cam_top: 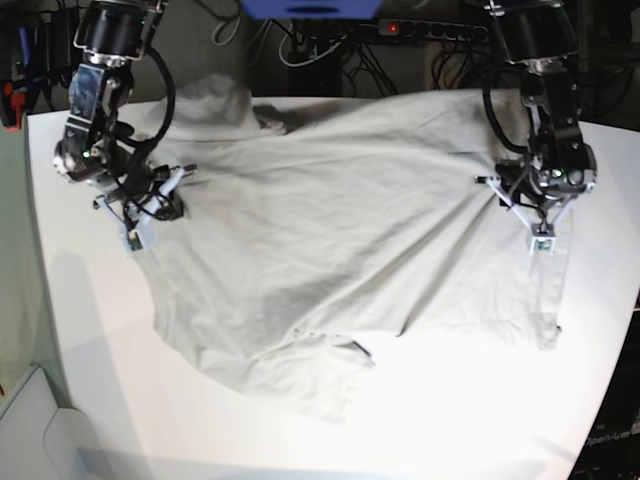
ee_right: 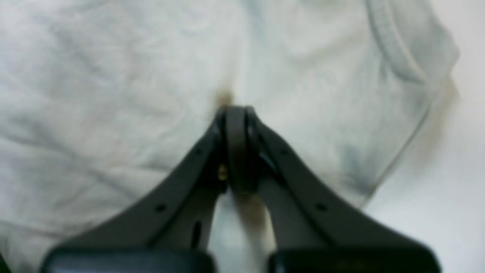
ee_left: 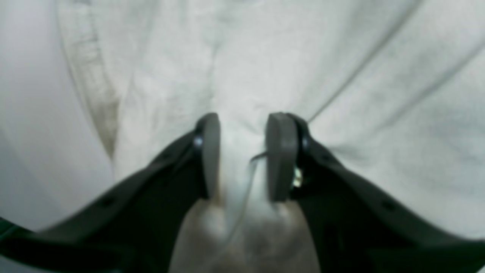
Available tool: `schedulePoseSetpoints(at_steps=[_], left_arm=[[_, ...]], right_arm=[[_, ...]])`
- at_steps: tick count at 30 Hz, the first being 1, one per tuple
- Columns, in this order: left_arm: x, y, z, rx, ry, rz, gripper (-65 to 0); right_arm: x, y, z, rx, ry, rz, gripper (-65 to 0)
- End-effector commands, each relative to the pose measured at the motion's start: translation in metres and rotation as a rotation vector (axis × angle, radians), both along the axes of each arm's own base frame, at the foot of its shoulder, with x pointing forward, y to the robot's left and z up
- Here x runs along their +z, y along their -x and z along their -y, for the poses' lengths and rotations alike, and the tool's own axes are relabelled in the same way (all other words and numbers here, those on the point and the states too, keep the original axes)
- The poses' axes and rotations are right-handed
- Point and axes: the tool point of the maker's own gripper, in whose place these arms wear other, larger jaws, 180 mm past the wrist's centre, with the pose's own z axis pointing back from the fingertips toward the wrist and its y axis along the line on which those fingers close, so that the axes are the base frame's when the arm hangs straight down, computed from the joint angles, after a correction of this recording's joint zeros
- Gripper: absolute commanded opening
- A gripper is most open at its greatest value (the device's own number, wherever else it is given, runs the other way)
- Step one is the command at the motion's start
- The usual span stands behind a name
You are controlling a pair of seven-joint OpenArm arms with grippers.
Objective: Layout the t-shirt on the table in an organized manner, then fold the t-shirt properly
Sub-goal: 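Grasp the shirt's corner with the right gripper and pull it outward, then drag the grasped hem with the right gripper away from the left gripper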
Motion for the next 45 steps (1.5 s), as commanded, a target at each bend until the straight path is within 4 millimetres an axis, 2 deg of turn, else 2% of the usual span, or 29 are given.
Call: schedulePoseSetpoints(at_steps=[1, 5, 11, 18, 22, 24, 26, 29, 32, 35, 37, 39, 42, 45], left_arm=[[0.007, -0.003, -0.006, 0.001, -0.02, 0.016, -43.7], [0.01, -0.003, -0.01, -0.002, -0.032, 0.014, -43.7], [0.015, -0.005, -0.014, -0.005, -0.045, 0.025, -43.7], [0.041, -0.017, -0.012, -0.021, -0.069, 0.105, -43.7], [0.06, -0.026, -0.011, -0.028, -0.088, 0.162, -43.7], [0.065, -0.03, -0.011, -0.028, -0.09, 0.181, -43.7], [0.071, -0.043, -0.013, -0.022, -0.087, 0.204, -43.7], [0.069, -0.053, -0.014, -0.01, -0.073, 0.195, -43.7], [0.068, -0.054, -0.014, -0.009, -0.068, 0.195, -43.7], [0.054, -0.051, -0.014, 0.0, -0.048, 0.159, -43.5], [0.047, -0.05, -0.013, 0.005, -0.038, 0.139, -40.9], [0.041, -0.047, -0.014, 0.007, -0.033, 0.122, -34.9], [0.038, -0.045, -0.014, 0.008, -0.032, 0.114, -26.9], [0.038, -0.044, -0.013, 0.008, -0.031, 0.113, -25.7]], right_arm=[[-0.005, 0.009, 0.005, 0.016, 0.044, -0.042, -65.0], [-0.001, 0.025, 0.006, 0.024, 0.068, -0.036, -65.0], [0.018, 0.037, 0.007, 0.042, 0.113, 0.008, -65.0], [0.036, 0.049, 0.011, 0.055, 0.16, 0.043, -65.0], [0.056, 0.039, 0.015, 0.065, 0.197, 0.1, -65.0], [0.071, 0.021, 0.015, 0.063, 0.203, 0.154, -65.0], [0.08, 0.002, 0.017, 0.054, 0.206, 0.18, -65.0], [0.094, -0.032, 0.025, 0.048, 0.229, 0.197, -65.0], [0.107, -0.072, 0.022, 0.073, 0.231, 0.204, -65.0], [0.112, -0.115, 0.019, 0.095, 0.207, 0.193, -65.0], [0.113, -0.14, 0.012, 0.114, 0.178, 0.17, -65.0], [0.111, -0.163, 0.01, 0.121, 0.142, 0.156, -65.0], [0.114, -0.197, -0.009, 0.149, 0.054, 0.19, -65.0], [0.115, -0.221, -0.026, 0.164, -0.02, 0.207, -65.0]])
